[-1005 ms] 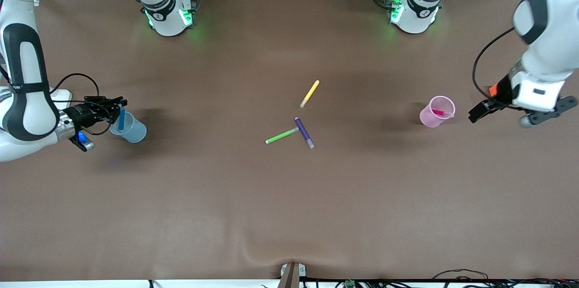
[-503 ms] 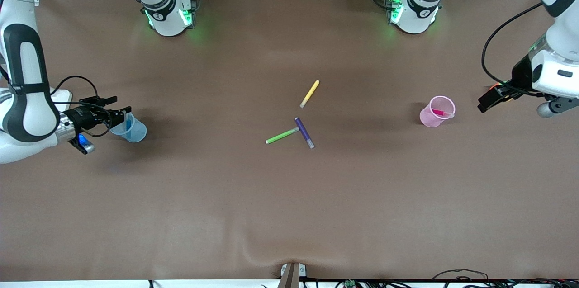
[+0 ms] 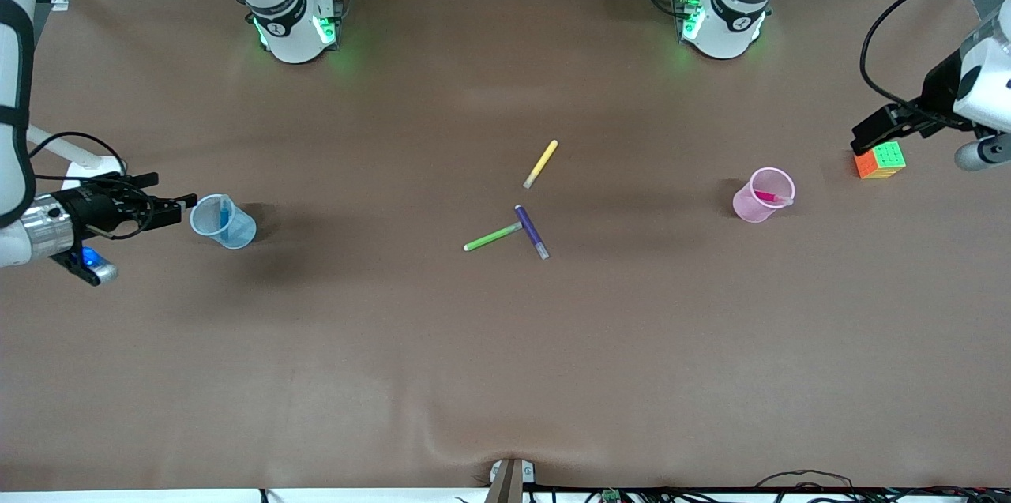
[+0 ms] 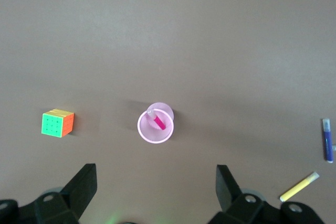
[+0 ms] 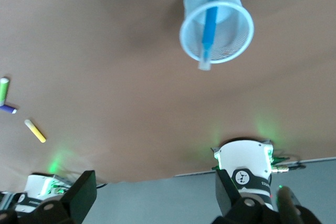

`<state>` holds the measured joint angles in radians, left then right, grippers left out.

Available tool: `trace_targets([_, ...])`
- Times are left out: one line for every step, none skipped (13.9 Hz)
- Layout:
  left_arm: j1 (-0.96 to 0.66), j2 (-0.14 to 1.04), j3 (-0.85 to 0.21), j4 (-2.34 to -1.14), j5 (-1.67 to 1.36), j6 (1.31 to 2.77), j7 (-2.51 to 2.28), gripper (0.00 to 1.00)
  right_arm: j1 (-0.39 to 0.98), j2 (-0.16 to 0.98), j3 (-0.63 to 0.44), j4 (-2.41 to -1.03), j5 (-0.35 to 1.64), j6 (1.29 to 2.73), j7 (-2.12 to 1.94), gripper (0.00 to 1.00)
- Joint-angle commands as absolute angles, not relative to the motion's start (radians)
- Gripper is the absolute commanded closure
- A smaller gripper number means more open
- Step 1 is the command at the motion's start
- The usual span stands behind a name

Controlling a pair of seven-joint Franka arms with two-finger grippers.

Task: Place pink and blue markers in matching cups
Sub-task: 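Release the blue marker into the blue cup and raise the right gripper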

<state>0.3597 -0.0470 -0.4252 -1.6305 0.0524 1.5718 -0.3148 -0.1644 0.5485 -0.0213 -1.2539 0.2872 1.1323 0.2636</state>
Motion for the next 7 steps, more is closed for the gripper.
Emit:
trace_targets([0.368,-0.038,-0.433,-1.574,0.051,1.511,-0.302,0.0,-0.133,0.557,-0.028,-1.096,0.245,1.06,0.255,0.0])
trace_targets([0.368,-0.043,-0.434,-1.571,0.051,1.506,-0.302,0.0,-0.136,0.554,-0.029,-1.066,0.245,1.046,0.255,0.0])
trace_targets([0.368,-0.052,-0.436,-1.571,0.049,1.503,-0.301,0.0,-0.133,0.543,-0.026,-1.034,0.245,1.034,0.255,0.0])
trace_targets([0.367,-0.052,-0.437,-1.571,0.049,1.488,-0.299,0.0,-0.126,0.514,-0.026,-1.005,0.244,1.023,0.256,0.0])
trace_targets([0.367,-0.052,-0.436,-1.571,0.048,1.483,-0.298,0.0,-0.109,0.482,-0.026,-0.991,0.244,1.025,0.256,0.0])
trace_targets([0.368,-0.052,-0.436,-1.571,0.028,1.474,-0.292,0.0,-0.091,0.453,-0.025,-0.988,0.244,1.023,0.256,0.0])
trace_targets([0.373,-0.054,-0.434,-1.571,0.011,1.47,-0.29,0.0,-0.065,0.418,-0.025,-0.988,0.244,1.023,0.256,0.0])
